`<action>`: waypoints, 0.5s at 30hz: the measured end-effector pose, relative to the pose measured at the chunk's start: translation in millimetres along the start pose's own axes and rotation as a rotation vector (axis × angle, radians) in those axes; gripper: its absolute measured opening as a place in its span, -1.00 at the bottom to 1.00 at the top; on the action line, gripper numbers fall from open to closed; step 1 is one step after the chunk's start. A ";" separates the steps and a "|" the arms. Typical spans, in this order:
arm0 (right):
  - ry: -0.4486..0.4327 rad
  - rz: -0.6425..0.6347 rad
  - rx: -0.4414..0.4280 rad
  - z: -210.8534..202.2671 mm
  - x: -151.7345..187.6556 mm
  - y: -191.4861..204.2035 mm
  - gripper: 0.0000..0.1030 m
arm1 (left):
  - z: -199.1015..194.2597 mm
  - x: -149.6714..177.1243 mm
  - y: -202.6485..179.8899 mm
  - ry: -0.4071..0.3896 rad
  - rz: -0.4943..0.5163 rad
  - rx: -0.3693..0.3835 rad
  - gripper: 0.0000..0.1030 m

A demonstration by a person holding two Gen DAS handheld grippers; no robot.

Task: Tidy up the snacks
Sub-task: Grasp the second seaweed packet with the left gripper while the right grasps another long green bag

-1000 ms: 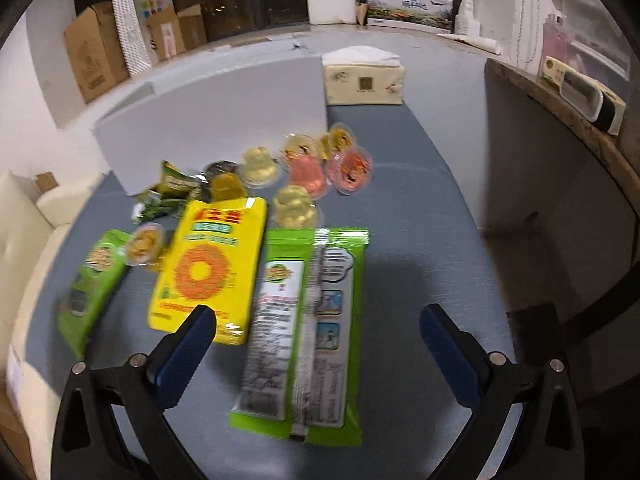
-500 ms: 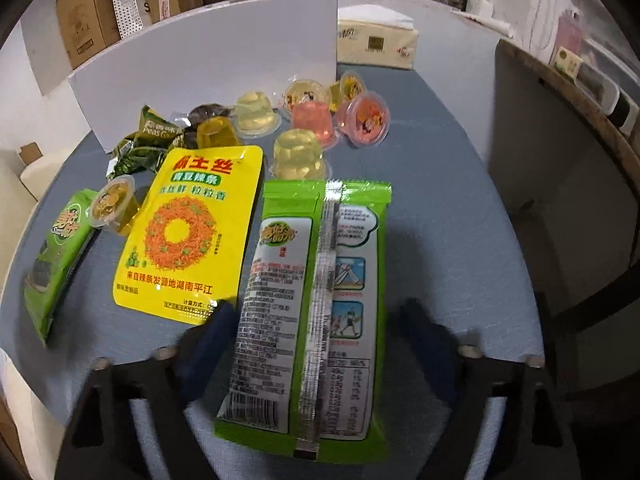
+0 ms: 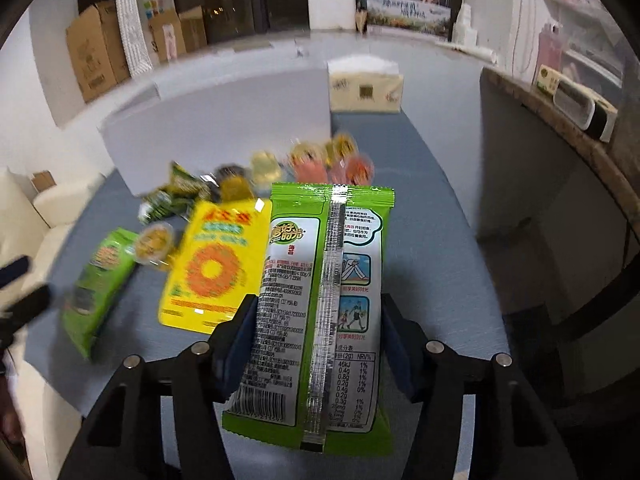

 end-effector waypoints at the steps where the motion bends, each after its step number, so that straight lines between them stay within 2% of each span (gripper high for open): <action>1: -0.011 -0.002 -0.004 -5.2 -3.2 2.0 0.22 | 5.4 0.8 0.9 0.005 0.004 0.001 1.00; 8: -0.099 -0.017 -0.047 -35.5 -21.6 23.9 0.22 | 43.7 11.7 3.8 0.059 0.045 0.011 1.00; 15: -0.111 -0.028 -0.064 -39.7 -23.4 32.1 0.22 | 72.3 26.4 11.2 0.129 0.071 0.010 1.00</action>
Point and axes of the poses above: each gripper's, at about its wrist camera, not at the fingertips, and z roughly the way its jaws point, y to its left, x to its underside, the point moved 3 cm from there along z, roughly the way its jaws point, and after that the axes turned 14 degrees about -y, right-handed, at the moved point
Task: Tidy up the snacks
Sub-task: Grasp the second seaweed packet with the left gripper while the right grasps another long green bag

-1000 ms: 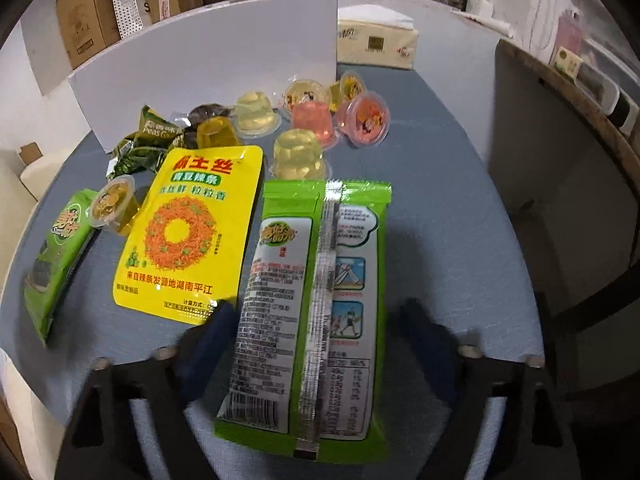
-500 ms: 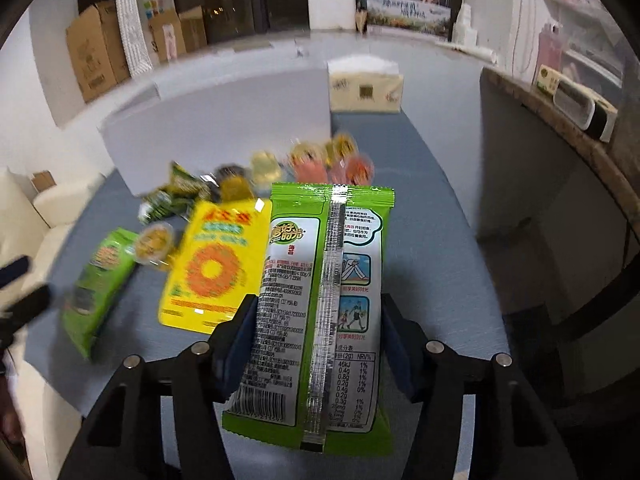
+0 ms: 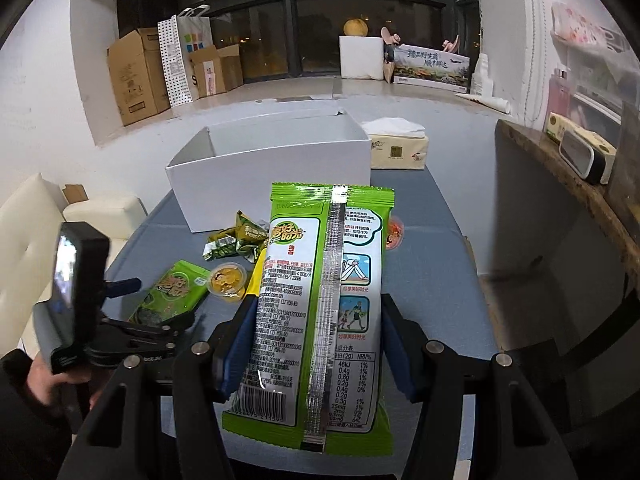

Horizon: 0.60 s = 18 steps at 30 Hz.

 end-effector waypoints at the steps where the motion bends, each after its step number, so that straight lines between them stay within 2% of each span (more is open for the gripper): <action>1: 0.001 0.001 0.000 0.4 0.3 -0.1 0.22 | 1.5 1.3 1.3 0.004 -0.001 0.000 1.00; 8: 0.012 -0.006 -0.015 5.6 1.7 1.3 0.22 | 4.2 6.6 11.4 0.013 -0.024 0.015 0.96; 9: 0.013 -0.007 -0.015 6.1 2.1 2.1 0.22 | 2.9 6.1 10.7 0.010 -0.019 0.021 0.88; 11: 0.016 -0.008 -0.018 7.3 3.2 3.8 0.22 | -3.0 3.6 8.8 -0.003 -0.008 0.030 0.33; 13: 0.017 -0.008 -0.021 8.0 3.4 4.2 0.22 | -7.2 0.8 6.5 0.002 -0.010 0.029 0.30; 18: 0.013 -0.013 -0.029 7.5 3.2 3.3 0.22 | -31.9 -8.1 6.7 -0.068 -0.031 0.024 0.30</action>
Point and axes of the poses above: each gripper's, at about its wrist camera, not at the fingertips, and z roughly the way its jaws point, y to its left, x to its underside, the point moved 3 cm from there along z, roughly the way its jaws point, and after that the axes turned 14 degrees about -y, right-handed, at the moved point
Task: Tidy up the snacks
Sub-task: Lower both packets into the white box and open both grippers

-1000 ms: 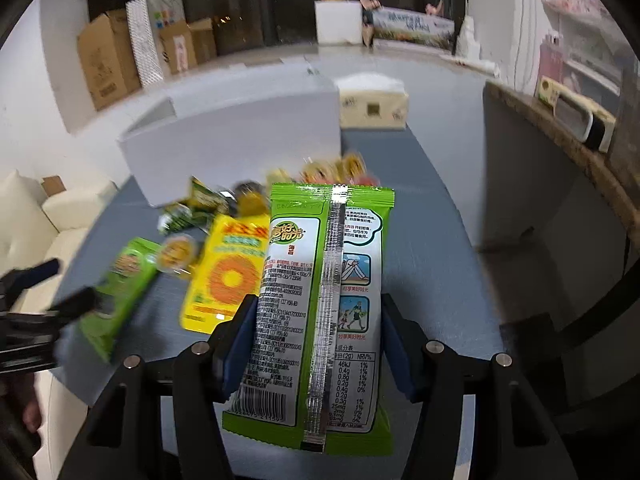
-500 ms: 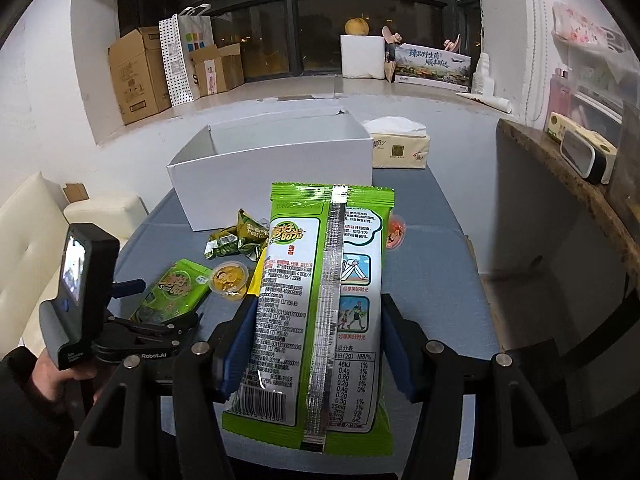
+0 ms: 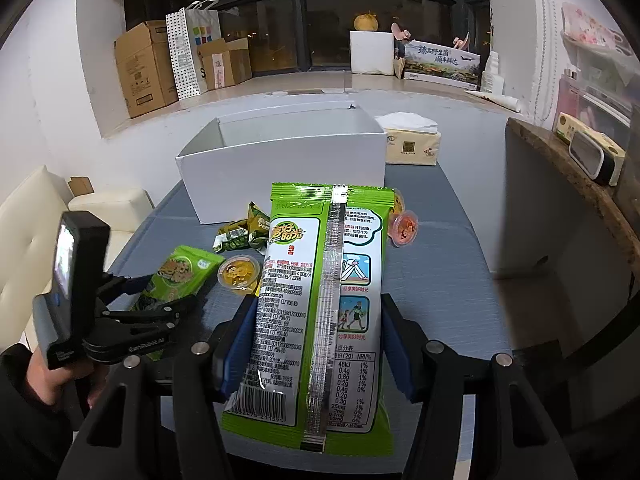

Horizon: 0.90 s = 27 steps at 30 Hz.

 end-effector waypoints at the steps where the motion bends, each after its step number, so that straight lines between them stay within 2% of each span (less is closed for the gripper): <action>1: 0.000 0.001 0.000 0.2 -0.2 -0.2 0.22 | -5.4 -4.2 -0.1 -0.015 -0.006 -0.004 0.30; 7: -0.015 -0.005 -0.022 8.3 -9.5 -1.3 0.22 | -41.7 -45.7 1.6 -0.118 -0.029 -0.020 0.30; 11: -0.052 -0.020 -0.045 22.6 -36.6 -1.8 0.22 | -47.2 -87.8 9.3 -0.168 -0.056 -0.029 0.30; 15: -0.076 -0.003 -0.068 54.9 -80.9 -8.2 0.22 | -28.0 -132.8 13.5 -0.193 -0.089 -0.014 0.31; 22: -0.085 -0.042 -0.106 131.9 -153.2 -4.2 0.22 | 25.3 -198.1 10.7 -0.217 -0.061 -0.031 0.32; 27: -0.057 -0.016 -0.126 185.8 -186.3 -8.3 0.23 | 67.0 -234.2 17.4 -0.214 -0.045 -0.061 0.33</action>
Point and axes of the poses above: each gripper's, at about its wrist camera, not at the fingertips, and z roughly the way its jaws point, y to its left, x to its underside, the point moved 3 cm from there along z, roughly the way its jaws point, and after that the axes turned 14 degrees about -y, right-handed, at the moved point
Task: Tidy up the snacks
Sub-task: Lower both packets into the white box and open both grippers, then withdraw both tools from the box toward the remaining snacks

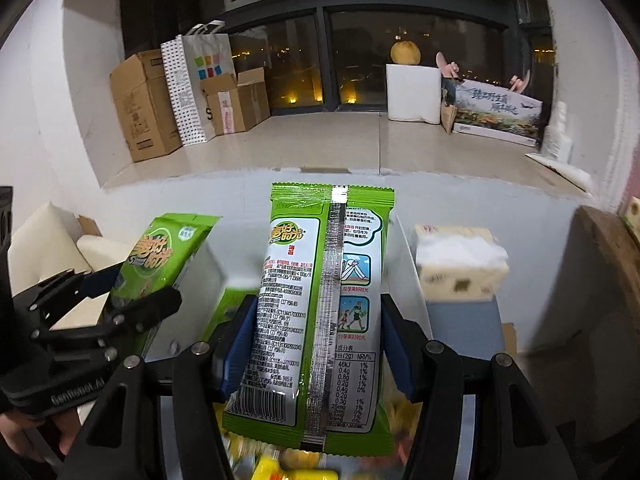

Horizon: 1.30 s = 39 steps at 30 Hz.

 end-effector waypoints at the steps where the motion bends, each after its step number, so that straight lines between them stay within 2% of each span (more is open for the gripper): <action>1: 0.007 0.001 -0.004 7.9 -2.8 -1.5 0.23 | 8.0 -2.6 1.9 0.004 0.001 -0.003 0.33; 5: 0.033 -0.005 0.009 32.0 -5.2 -8.9 0.28 | 28.5 -1.8 8.6 0.017 0.015 -0.017 0.48; 6: 0.040 0.008 0.001 35.6 -4.4 -10.7 0.40 | 32.1 -1.1 10.5 0.017 0.017 -0.022 0.57; 7: 0.053 0.024 -0.010 38.1 -1.8 -12.8 0.46 | 34.4 0.6 12.5 0.016 0.016 -0.019 0.95; 8: 0.069 0.036 -0.018 41.3 0.9 -14.0 0.67 | 35.8 1.3 13.8 0.015 0.014 -0.014 1.00; 9: 0.089 0.031 -0.005 44.7 4.1 -14.8 0.84 | 35.4 2.8 15.6 0.011 0.013 -0.013 1.00; 10: 0.086 0.018 0.023 45.3 6.4 -15.9 0.86 | 35.1 4.8 17.4 0.013 0.011 -0.016 1.00; 13: 0.097 0.016 0.025 45.6 11.3 -14.7 0.86 | 32.7 9.2 20.9 0.017 0.012 -0.029 1.00; 19: 0.052 0.017 0.026 25.5 7.5 -9.6 0.86 | 18.4 10.0 19.2 0.010 0.026 -0.044 1.00; 25: -0.018 0.014 0.022 -25.7 6.6 -1.4 0.89 | -12.7 17.0 10.6 -0.001 0.042 -0.069 1.00; 30: -0.034 0.049 0.022 -79.8 37.8 1.3 0.90 | -58.5 42.8 2.9 -0.009 0.012 -0.034 1.00; 32: -0.022 0.088 0.012 -99.4 55.3 0.6 1.00 | -79.7 59.1 0.8 -0.008 -0.002 -0.028 1.00; 34: -0.009 0.118 0.004 -120.1 77.3 1.5 1.00 | -100.4 77.2 0.6 -0.019 -0.024 -0.047 1.00; 36: 0.004 0.115 0.020 -133.9 95.7 4.2 1.00 | -117.8 97.4 -1.7 -0.017 -0.036 -0.036 1.00; 39: 0.027 0.128 0.038 -152.4 126.4 10.6 1.00 | -151.4 127.0 -5.1 -0.064 -0.021 -0.062 1.00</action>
Point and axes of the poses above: each gripper's, at about its wrist camera, not at the fingertips, and z roughly the way its jaws point, y to its left, x to its underside, the point moved 3 cm from there along z, roughly the way its jaws point, and after that the axes turned 14 degrees about -y, right-handed, at the moved point
